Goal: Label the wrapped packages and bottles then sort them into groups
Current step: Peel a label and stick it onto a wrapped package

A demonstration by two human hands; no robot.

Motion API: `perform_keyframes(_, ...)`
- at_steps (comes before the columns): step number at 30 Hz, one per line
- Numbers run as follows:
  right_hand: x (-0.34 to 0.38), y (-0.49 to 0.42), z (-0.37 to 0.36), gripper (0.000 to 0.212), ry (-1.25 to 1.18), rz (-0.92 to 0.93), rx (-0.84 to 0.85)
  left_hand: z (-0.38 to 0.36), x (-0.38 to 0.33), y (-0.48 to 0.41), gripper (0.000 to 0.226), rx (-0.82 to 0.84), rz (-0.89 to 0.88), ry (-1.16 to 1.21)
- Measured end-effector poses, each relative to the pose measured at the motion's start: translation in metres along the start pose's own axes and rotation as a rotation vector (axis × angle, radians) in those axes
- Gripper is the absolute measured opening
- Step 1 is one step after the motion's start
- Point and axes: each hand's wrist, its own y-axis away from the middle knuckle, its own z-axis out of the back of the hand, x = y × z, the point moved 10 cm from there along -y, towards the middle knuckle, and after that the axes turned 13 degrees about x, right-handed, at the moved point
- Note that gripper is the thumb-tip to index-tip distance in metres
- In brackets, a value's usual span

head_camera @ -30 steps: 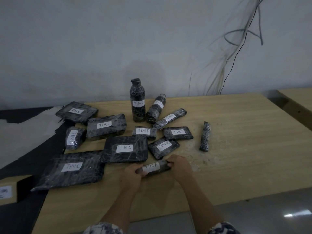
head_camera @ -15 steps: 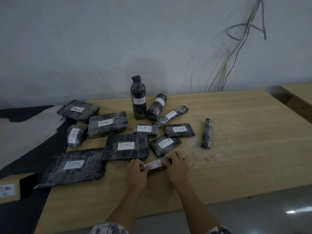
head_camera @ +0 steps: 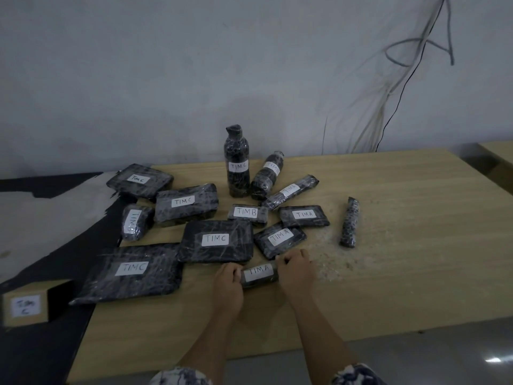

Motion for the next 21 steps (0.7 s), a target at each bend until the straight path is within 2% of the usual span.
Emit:
perform_keyframes(4,-0.007,-0.003,-0.001,0.014,-0.179,0.044,0.009,0.007,0.007,0.012,0.007,-0.080,0.062,0.117)
perform_keyframes(7,-0.012,-0.005,0.000,0.010,-0.238,0.103,0.040,0.008,0.010,0.019,0.016,-0.080,0.084,0.143)
perform_keyframes(16,-0.018,0.002,0.005,0.018,-0.293,0.192,0.171,0.012,0.013,0.017,0.039,0.125,0.027,0.056)
perform_keyframes(21,-0.016,0.007,0.007,0.028,-0.197,0.177,0.213,0.015,0.018,0.018,0.043,0.121,0.105,0.050)
